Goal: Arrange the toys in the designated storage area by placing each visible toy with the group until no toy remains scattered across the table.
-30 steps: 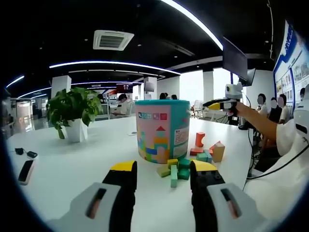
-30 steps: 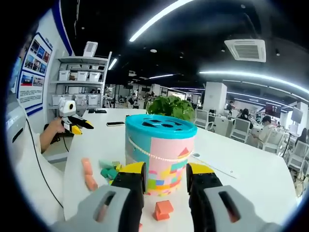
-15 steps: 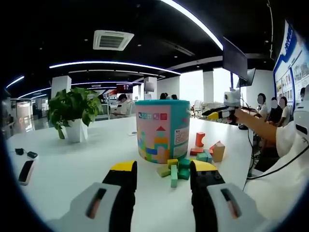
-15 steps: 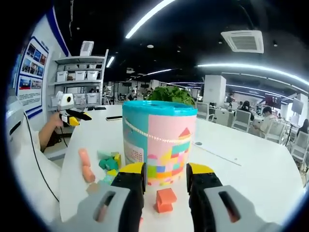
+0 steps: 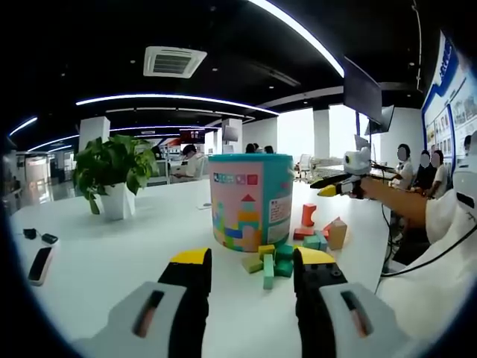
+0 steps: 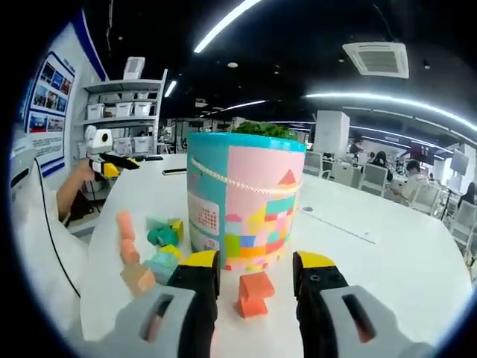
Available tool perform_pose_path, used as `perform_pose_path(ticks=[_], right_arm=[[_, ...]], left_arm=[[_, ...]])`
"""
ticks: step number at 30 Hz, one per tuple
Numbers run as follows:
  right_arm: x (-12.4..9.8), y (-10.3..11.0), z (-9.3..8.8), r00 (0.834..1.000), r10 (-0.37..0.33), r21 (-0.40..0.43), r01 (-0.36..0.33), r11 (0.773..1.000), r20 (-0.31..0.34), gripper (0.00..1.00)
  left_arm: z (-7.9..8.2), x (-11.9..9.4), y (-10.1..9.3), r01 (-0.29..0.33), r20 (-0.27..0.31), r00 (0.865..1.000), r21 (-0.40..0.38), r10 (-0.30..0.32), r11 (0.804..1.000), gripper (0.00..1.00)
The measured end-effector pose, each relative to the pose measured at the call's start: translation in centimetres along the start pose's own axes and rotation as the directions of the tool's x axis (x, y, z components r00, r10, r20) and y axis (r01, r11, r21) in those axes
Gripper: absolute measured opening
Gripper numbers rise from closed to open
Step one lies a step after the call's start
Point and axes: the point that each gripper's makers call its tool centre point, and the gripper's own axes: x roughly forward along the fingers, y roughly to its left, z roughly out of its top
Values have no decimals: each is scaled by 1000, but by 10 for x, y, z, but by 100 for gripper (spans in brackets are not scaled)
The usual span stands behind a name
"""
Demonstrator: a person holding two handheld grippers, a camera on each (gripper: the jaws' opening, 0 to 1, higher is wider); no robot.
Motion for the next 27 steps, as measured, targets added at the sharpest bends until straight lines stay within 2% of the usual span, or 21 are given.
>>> perform_pose_path(ticks=[12,19,27], right_arm=[[7,0,-21,999,20,11,-20,1000,-31,35],[16,-2,-34,998,14,11,-14,1000,-56,37],[20,0,-40,997,9,8,-9,1000,-72,33]], left_arm=[[0,0,0,2,-1,1000,0,-2,1000,45],[-1,1,-1,4,-6,1000,2,-4,1000,45],[-1,0,1,1,-5,1000,2,-1,1000,45]])
